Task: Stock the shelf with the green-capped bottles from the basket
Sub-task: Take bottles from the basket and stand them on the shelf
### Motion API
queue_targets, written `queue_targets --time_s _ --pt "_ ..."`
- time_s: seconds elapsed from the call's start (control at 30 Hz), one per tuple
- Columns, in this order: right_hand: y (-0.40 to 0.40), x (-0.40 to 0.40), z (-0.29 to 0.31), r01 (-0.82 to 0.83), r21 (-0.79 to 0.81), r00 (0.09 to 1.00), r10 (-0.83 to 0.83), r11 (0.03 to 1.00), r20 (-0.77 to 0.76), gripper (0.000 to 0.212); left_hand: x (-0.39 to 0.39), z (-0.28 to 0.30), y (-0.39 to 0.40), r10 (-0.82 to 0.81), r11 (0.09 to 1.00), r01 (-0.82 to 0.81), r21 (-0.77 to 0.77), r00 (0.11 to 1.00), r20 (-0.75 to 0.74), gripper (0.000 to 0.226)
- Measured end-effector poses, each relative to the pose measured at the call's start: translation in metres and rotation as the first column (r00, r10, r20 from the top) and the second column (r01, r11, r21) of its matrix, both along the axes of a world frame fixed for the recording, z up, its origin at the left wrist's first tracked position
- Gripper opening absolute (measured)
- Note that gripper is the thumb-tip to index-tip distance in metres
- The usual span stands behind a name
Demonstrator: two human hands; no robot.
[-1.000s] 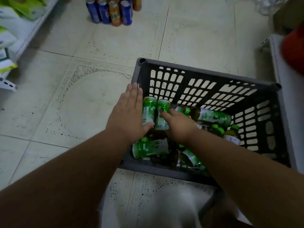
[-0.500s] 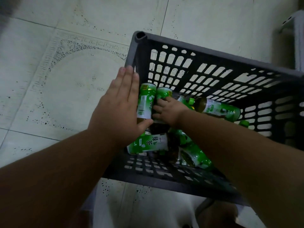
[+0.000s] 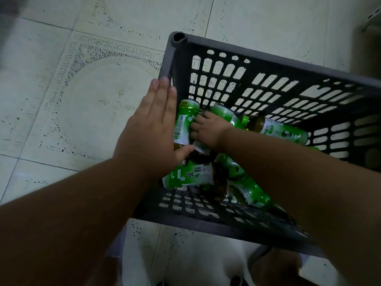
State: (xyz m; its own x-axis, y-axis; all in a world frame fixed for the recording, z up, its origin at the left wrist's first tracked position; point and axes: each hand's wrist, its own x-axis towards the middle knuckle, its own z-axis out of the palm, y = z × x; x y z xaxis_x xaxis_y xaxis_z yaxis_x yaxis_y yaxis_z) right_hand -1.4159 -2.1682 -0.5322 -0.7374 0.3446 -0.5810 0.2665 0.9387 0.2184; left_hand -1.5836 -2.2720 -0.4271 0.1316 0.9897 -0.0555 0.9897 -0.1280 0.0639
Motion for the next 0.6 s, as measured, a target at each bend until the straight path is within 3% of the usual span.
queue_targets --time_s 0.13,0.23,0.3,0.4,0.5,0.6 --pt "0.003 0.016 0.011 0.186 -0.082 0.971 -0.196 0.979 -0.137 0.067 -0.001 0.001 0.0 -0.002 1.0 0.003 -0.015 0.999 0.032 0.112" --pt "0.003 0.026 0.032 0.364 -0.192 0.875 -0.405 0.912 -0.265 0.073 0.0 0.003 0.0 -0.007 0.999 0.008 -0.032 0.999 0.045 0.114" --pt "-0.003 0.032 0.047 0.511 -0.298 0.725 -0.591 0.806 -0.353 0.078 0.001 0.007 -0.001 -0.002 0.999 0.004 -0.044 0.999 0.043 0.116" --pt "-0.019 0.039 0.073 0.648 -0.509 0.402 -0.822 0.566 -0.402 0.07 0.002 0.012 -0.003 0.028 0.995 -0.022 -0.093 0.998 0.064 0.118" --pt "-0.043 0.05 0.108 0.61 -0.736 0.052 -0.942 0.293 -0.332 0.06 0.003 0.023 -0.003 0.009 0.987 -0.003 -0.161 0.999 0.035 0.122" --pt "-0.07 0.061 0.154 0.51 -0.838 -0.156 -0.938 0.192 -0.31 0.057 0.005 0.047 -0.007 0.031 0.967 -0.013 -0.253 0.997 0.067 0.122"
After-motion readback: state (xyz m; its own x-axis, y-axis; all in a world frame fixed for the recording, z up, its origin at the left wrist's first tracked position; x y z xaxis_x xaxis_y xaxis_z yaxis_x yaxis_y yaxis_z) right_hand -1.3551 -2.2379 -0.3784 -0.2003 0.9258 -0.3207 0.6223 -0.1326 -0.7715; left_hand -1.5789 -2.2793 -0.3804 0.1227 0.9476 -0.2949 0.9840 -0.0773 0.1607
